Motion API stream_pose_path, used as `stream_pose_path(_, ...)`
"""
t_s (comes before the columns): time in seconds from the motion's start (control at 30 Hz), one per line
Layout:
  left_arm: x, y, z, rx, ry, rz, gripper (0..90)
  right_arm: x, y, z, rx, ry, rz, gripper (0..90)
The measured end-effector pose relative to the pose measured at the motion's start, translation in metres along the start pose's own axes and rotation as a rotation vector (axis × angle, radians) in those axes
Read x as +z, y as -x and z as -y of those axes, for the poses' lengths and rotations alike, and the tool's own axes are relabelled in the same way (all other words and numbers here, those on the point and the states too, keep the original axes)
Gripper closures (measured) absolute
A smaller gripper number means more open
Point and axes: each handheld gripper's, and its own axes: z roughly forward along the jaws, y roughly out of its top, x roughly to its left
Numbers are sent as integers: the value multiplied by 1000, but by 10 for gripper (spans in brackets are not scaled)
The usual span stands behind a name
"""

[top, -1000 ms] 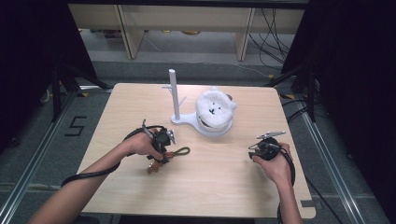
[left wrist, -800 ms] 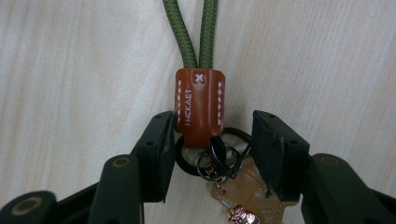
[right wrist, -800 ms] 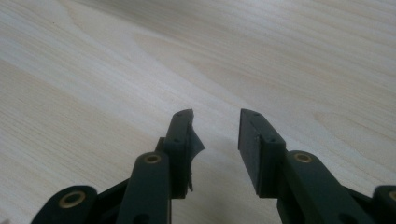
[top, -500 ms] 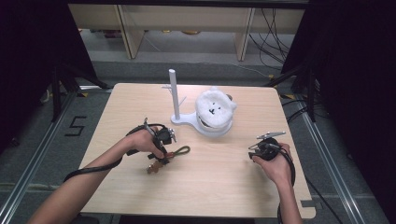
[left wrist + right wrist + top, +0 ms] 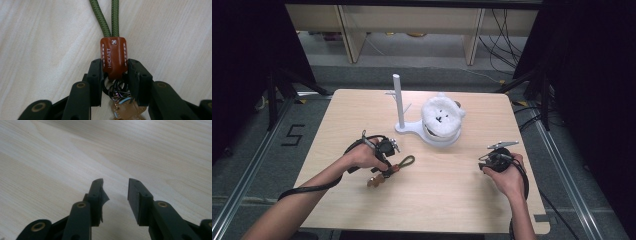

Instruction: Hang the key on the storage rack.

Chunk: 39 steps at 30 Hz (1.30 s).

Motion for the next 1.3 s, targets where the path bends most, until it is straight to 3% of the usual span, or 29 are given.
stream_pose_path(0.03,0,1,1,-17,11,1,650,-1,-2,0,20,-14,1,655)
stream_pose_path(0.47,-2,13,17,-88,137,-25,653,0,0,0,4,4,3,651)
stream_pose_path(0.5,-2,14,18,-96,149,-29,653,-1,-2,1,23,-9,6,650)
stream_pose_path(0.67,-6,15,21,-78,153,-41,654,0,0,1,16,-2,6,648)
stream_pose_path(0.87,-7,15,18,-106,172,-43,656,0,0,1,16,-6,2,647)
stream_pose_path(0.93,-7,14,17,-84,161,-43,657,0,0,1,17,-6,2,647)
stream_pose_path(1.03,-7,17,16,-124,212,-41,659,0,0,1,10,3,3,646)
stream_pose_path(1.17,-9,19,17,-140,235,-46,664,0,2,1,12,8,2,646)
stream_pose_path(1.3,-16,18,19,-121,253,-61,672,-1,1,1,25,-2,12,645)
